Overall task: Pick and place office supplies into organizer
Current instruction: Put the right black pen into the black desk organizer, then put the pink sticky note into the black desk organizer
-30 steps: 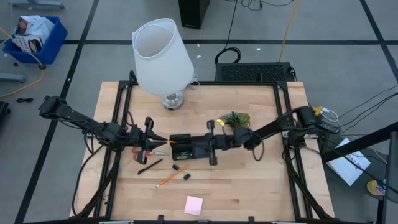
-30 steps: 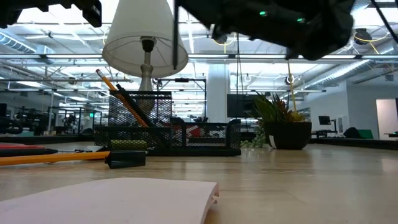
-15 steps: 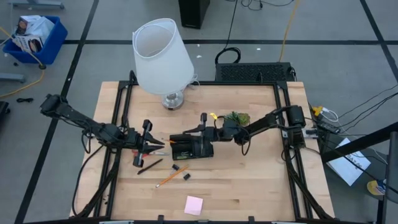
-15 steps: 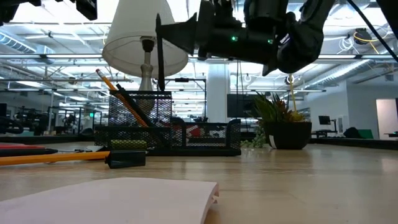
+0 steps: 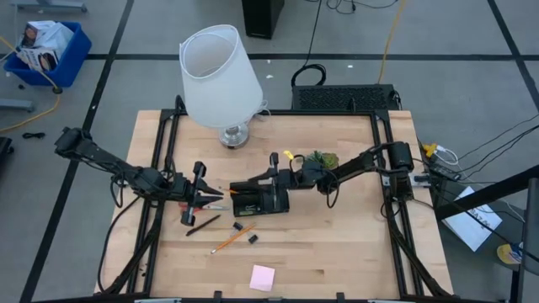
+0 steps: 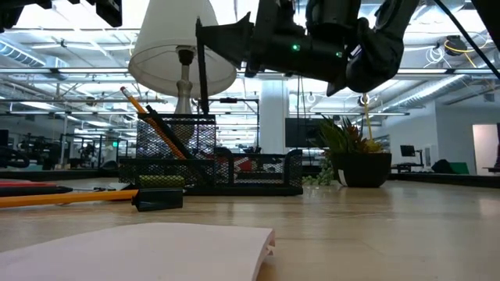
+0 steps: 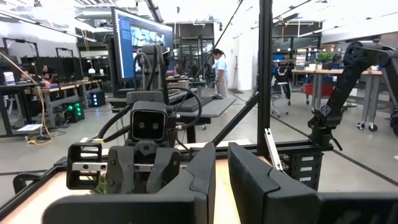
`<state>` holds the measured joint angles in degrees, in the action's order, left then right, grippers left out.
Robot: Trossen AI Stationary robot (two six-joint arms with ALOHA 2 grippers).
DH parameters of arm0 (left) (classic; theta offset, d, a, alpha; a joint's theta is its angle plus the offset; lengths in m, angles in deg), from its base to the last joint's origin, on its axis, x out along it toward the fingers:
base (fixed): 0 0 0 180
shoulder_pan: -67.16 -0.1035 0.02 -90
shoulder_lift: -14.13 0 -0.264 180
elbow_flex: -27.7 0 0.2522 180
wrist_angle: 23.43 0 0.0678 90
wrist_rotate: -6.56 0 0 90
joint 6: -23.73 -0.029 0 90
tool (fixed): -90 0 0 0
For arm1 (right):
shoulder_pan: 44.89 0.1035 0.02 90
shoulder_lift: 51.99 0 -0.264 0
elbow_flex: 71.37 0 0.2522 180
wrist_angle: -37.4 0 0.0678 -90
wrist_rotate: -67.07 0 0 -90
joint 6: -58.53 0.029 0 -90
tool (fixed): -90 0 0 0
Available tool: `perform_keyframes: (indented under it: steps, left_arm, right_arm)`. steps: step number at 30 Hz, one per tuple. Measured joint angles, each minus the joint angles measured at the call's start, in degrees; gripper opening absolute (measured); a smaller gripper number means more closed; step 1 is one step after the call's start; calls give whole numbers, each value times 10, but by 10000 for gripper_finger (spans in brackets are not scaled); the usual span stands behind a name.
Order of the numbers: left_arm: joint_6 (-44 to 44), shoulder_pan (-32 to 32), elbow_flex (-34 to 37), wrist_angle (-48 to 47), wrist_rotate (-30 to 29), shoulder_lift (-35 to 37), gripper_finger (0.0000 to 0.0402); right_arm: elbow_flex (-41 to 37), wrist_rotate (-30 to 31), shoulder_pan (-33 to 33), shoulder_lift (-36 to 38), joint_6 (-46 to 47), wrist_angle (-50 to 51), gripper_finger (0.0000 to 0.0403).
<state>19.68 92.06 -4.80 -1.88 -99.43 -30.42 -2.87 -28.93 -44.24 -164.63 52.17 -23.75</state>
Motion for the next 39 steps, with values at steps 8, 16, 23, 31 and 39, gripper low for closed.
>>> perform_keyframes:
  steps: [8,16,23,31,39]
  left_arm:
    - [0,0,0,-1,0,0,49]
    - [10,0,-1,-13,0,0,49]
    - [10,0,-1,-24,0,-5,49]
    - [36,0,-1,-41,0,-5,49]
    - [31,-1,-1,-39,-3,-13,49]
  right_arm:
    - [0,0,-10,0,31,2,110]
    - [-2,-65,8,6,34,54,125]
    - [-3,-74,57,6,27,135,116]
    - [-29,-77,98,19,60,135,98]
    - [-73,-92,133,36,204,164,91]
